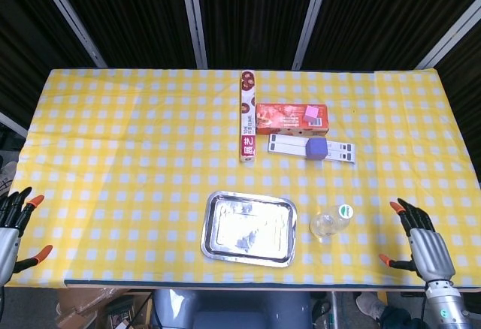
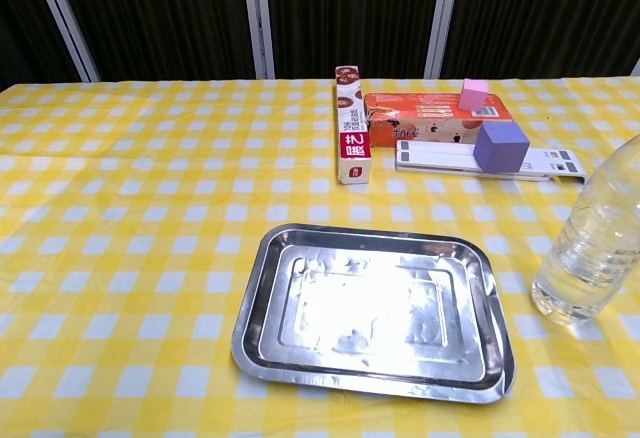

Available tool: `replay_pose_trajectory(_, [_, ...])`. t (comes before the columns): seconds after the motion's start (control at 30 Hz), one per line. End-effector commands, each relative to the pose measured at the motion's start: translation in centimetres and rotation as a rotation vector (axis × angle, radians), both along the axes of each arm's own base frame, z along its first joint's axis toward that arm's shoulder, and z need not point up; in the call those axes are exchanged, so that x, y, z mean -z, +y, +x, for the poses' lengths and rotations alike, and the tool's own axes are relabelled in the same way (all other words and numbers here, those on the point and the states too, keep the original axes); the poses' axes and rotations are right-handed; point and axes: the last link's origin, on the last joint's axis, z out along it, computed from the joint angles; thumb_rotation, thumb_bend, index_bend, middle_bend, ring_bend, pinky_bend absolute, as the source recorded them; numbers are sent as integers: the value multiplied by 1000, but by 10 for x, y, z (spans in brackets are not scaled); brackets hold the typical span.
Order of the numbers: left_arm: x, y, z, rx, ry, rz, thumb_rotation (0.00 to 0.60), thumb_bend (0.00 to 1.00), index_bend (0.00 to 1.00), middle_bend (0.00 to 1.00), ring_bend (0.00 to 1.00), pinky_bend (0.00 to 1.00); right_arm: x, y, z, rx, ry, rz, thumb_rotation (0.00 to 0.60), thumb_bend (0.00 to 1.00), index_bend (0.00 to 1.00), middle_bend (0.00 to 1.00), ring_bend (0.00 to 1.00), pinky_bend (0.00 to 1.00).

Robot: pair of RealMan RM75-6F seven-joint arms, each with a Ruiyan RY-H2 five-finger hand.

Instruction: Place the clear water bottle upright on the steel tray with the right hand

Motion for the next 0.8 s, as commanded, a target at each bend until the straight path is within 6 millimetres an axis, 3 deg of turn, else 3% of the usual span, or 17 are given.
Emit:
replay_pose_trajectory(0.03, [2,0,1,1,4,-8,600,217,117,0,0,0,12,-4,5,-11,-175,55,600,92,56,30,0,0])
replay_pose_trajectory(0.27, [5,2,-1,-17,15,-18,600,217,117,0,0,0,35,-12,13,27,-501,103,600,88,25,30,0,0])
replay_pose_trajectory(0.8, [8,1,1,-20,27,-27,600,217,116,0,0,0,66,-26,34,35,-663,189,600,87,25,30,0,0])
